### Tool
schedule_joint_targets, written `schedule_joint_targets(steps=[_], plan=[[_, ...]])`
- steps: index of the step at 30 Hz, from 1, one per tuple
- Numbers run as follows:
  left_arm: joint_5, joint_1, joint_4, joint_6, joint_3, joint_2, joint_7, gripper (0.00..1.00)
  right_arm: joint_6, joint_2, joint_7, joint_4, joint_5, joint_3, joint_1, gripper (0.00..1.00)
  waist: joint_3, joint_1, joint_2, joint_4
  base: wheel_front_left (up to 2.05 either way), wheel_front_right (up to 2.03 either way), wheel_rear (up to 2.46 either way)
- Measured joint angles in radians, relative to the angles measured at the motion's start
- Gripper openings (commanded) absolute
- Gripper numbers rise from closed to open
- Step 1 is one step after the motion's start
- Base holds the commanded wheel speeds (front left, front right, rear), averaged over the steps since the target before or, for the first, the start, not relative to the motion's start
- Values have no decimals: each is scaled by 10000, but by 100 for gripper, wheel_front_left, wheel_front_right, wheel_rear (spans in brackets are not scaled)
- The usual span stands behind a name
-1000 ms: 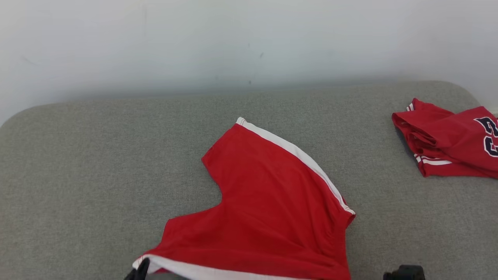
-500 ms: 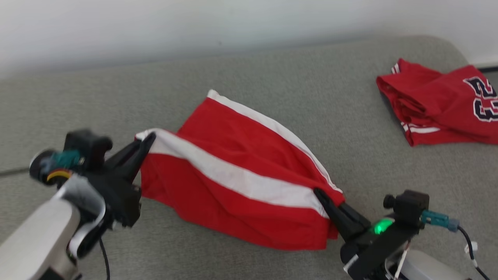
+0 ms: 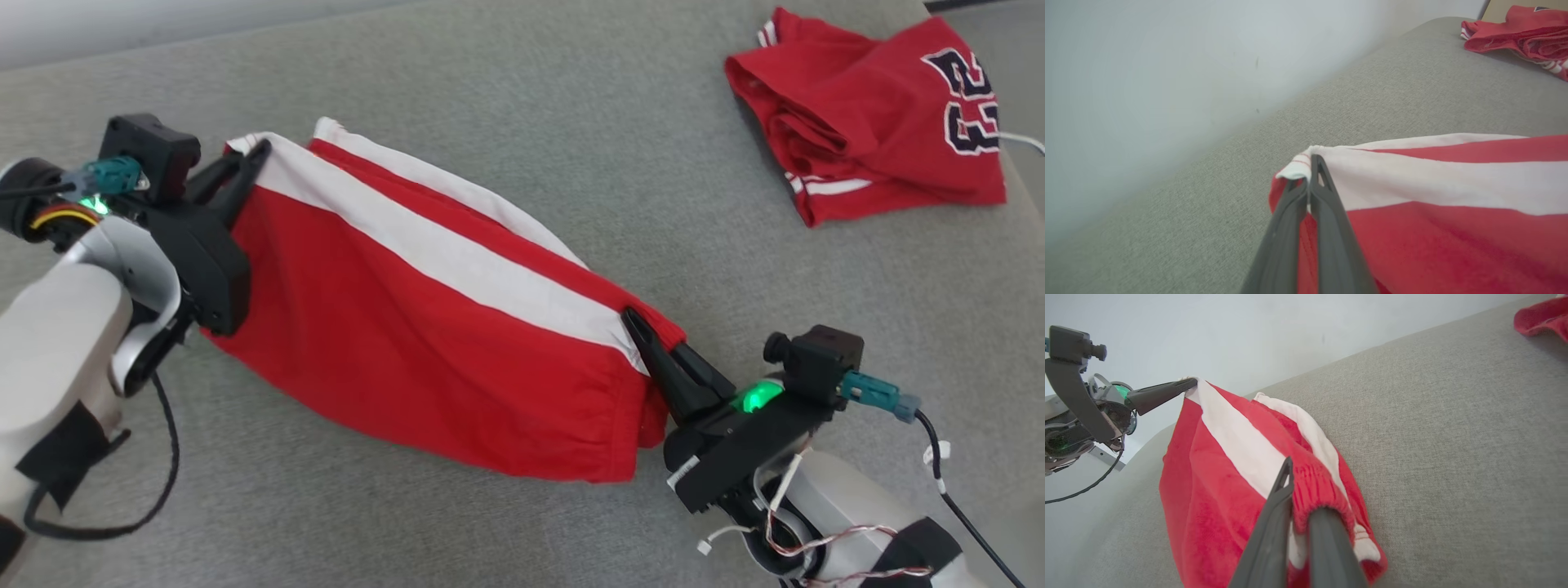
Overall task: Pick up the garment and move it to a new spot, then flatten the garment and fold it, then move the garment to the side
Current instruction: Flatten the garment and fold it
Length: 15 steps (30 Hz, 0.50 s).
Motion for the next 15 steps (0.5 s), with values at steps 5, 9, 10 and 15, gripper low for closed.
schedule_joint_targets(steps=[5,9,10,15], plan=[[-33,-702,947,-2,-617,-59,-882,0,0,410,0,309,-416,-148,-227,0,456,0,0,-418,0,0,0],[-107,-971,1442,-2,-1122,-171,-1557,0,0,610,0,472,-721,-190,-240,0,671,-1,0,-669,0,0,0],[-127,-1022,1549,-2,-1225,-182,-1812,0,0,642,0,520,-798,-196,-252,0,701,-1,0,-715,0,0,0],[-334,-1093,2343,-2,-1705,-366,-2213,100,0,792,0,752,-1129,67,-344,100,644,-1,0,-802,0,0,0]])
